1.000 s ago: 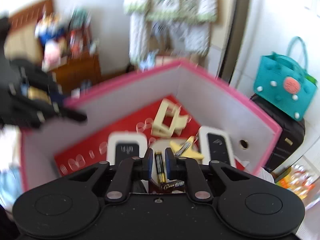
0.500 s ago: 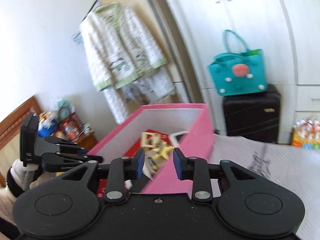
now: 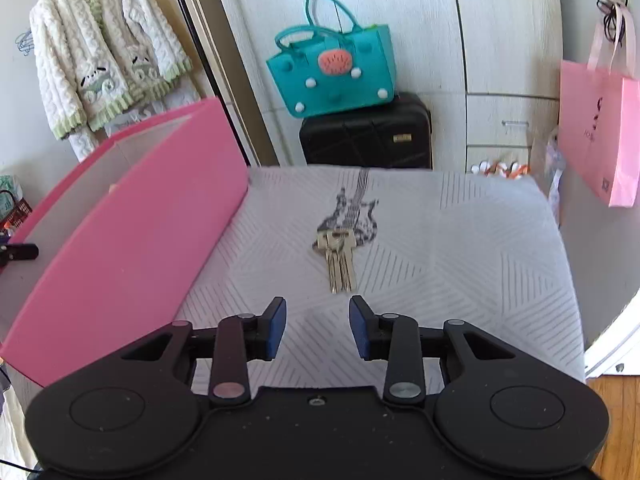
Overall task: Organize rigid objects
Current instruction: 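Move the right tool to the silver keys and grasp them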
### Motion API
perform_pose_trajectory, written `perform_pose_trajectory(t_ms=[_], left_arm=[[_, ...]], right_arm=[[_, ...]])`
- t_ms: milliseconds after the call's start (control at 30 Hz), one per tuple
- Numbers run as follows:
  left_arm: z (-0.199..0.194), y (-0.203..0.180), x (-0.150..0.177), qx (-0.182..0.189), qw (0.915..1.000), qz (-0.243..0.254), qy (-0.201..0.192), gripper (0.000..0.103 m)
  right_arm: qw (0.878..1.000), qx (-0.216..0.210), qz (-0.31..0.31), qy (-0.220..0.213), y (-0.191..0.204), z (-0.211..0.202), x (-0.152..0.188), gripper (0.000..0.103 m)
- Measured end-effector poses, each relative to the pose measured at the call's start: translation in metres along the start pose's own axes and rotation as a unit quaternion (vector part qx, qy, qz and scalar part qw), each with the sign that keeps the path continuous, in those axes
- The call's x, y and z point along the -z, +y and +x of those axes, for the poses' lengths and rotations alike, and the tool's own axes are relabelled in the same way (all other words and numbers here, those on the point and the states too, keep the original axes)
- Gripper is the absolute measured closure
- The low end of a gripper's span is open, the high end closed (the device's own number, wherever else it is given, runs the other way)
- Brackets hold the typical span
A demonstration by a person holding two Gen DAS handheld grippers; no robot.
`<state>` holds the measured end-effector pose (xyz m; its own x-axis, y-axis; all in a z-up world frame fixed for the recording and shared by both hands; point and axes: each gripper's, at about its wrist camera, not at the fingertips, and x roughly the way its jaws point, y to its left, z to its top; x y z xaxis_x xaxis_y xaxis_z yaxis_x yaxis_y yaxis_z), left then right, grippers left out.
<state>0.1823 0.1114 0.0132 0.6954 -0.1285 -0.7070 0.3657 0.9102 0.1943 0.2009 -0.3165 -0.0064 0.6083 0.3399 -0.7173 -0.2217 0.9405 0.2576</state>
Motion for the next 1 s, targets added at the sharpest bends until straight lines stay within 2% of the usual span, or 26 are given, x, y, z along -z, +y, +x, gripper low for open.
perform_pose_trajectory(t_ms=[167,267,333,367,467,567,667,733,767,800,833,1000], left_arm=[[0.0,0.001,0.0,0.002,1.0,0.004,0.001,0.091],[0.0,-0.001,0.001,0.001,0.9999,0.011,-0.001,0.091],[0.0,0.0,0.001,0.002,1.0,0.008,-0.003,0.091],[0.0,0.001,0.002,0.003,1.0,0.008,-0.003,0.091],[0.0,0.0,0.002,0.0,0.9999,0.011,-0.005,0.091],[0.0,0.001,0.002,0.001,0.9999,0.012,-0.005,0.091],[0.0,0.0,0.002,0.002,0.9999,0.01,-0.006,0.091],[0.0,0.0,0.003,0.003,0.9999,0.007,-0.006,0.091],[0.0,0.0,0.003,0.005,0.9999,0.006,-0.007,0.091],[0.0,0.001,0.003,0.009,0.9999,0.003,-0.006,0.091],[-0.001,0.002,0.003,0.013,0.9999,-0.002,-0.006,0.091],[-0.001,0.003,0.003,0.015,0.9999,-0.006,-0.003,0.091]], right_arm=[[0.999,0.023,-0.03,0.005,0.007,0.006,0.005,0.06],[0.997,0.04,-0.059,0.0,0.013,0.009,0.0,0.055],[0.996,0.047,-0.08,0.001,0.017,0.015,-0.004,0.047],[0.995,0.051,-0.086,0.002,0.017,0.02,-0.006,0.047],[0.995,0.05,-0.085,0.008,0.015,0.036,-0.012,0.047],[0.993,0.065,-0.097,-0.009,0.017,0.047,-0.019,0.045],[0.993,0.06,-0.102,-0.016,0.016,0.06,-0.029,0.043],[0.994,0.06,-0.084,-0.025,0.012,0.064,-0.032,0.043],[0.994,0.063,-0.086,-0.028,0.012,0.065,-0.032,0.047],[0.993,0.06,-0.099,-0.032,0.014,0.065,-0.03,0.069],[0.992,0.047,-0.117,-0.03,0.017,0.063,-0.029,0.08],[0.995,0.046,-0.08,-0.036,0.016,0.057,-0.026,0.08]])
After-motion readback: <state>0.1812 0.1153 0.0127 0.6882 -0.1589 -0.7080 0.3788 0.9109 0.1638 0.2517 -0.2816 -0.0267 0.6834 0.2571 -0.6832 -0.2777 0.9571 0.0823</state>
